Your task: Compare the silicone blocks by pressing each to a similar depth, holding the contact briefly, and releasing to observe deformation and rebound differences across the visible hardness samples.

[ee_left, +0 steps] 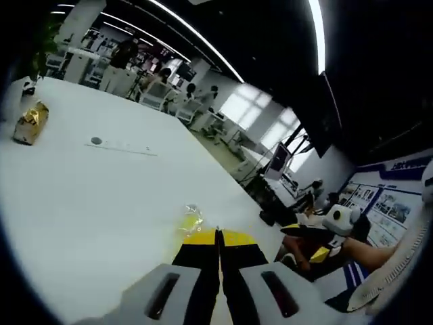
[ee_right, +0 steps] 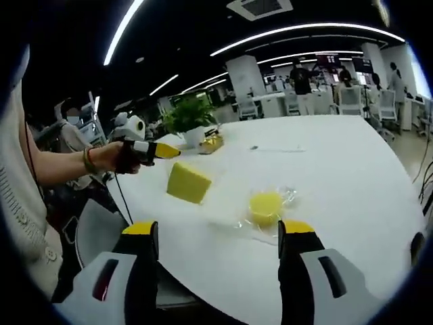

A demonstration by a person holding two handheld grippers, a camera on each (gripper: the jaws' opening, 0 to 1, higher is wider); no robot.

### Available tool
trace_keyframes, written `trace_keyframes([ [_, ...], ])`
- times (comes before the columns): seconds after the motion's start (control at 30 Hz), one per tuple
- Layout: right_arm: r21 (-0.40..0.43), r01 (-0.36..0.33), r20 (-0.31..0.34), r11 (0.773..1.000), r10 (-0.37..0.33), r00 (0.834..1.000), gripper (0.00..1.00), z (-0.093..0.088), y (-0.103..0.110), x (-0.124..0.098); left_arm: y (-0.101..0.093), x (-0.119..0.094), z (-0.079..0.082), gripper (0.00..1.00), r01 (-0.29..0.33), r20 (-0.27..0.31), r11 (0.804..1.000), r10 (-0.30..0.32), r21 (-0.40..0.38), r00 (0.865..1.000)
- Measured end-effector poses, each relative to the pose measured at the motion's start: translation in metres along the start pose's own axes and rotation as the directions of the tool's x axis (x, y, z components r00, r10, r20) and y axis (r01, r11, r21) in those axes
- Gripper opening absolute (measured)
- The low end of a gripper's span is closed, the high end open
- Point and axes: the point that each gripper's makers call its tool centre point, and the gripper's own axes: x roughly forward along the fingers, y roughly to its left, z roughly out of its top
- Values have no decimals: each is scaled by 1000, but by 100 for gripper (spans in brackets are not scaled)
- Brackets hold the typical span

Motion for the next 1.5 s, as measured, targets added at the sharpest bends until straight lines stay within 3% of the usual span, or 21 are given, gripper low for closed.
trace_keyframes([
  [0.2, -59, -51, 1, 997, 51, 999, 68, 18, 8, 12, -21, -8, 12, 0, 48, -18, 996, -46, 72, 999],
  [0.37, -118, -112, -20, 987, 110, 994, 68, 29, 19, 25, -39, -9, 14, 0, 92, -72, 984, -82, 152, 994],
  [0.63, -249, -206, -95, 946, 187, 978, 69, 46, 35, 52, -63, -1, 11, 0, 149, -155, 959, -114, 242, 981],
  [0.83, -340, -279, -164, 898, 236, 958, 69, 53, 47, 73, -71, 3, 9, 0, 194, -213, 932, -131, 307, 968],
  [1.0, -358, -328, -214, 874, 265, 940, 69, 48, 52, 90, -82, 5, 8, 0, 238, -250, 907, -156, 347, 956],
  [1.17, -364, -370, -266, 855, 285, 921, 69, 38, 56, 104, -89, 7, 10, 0, 269, -263, 896, -181, 354, 948],
  [1.5, -334, -428, -306, 840, 333, 892, 62, 30, 58, 115, -101, 4, 8, 0, 358, -302, 854, -252, 377, 919],
])
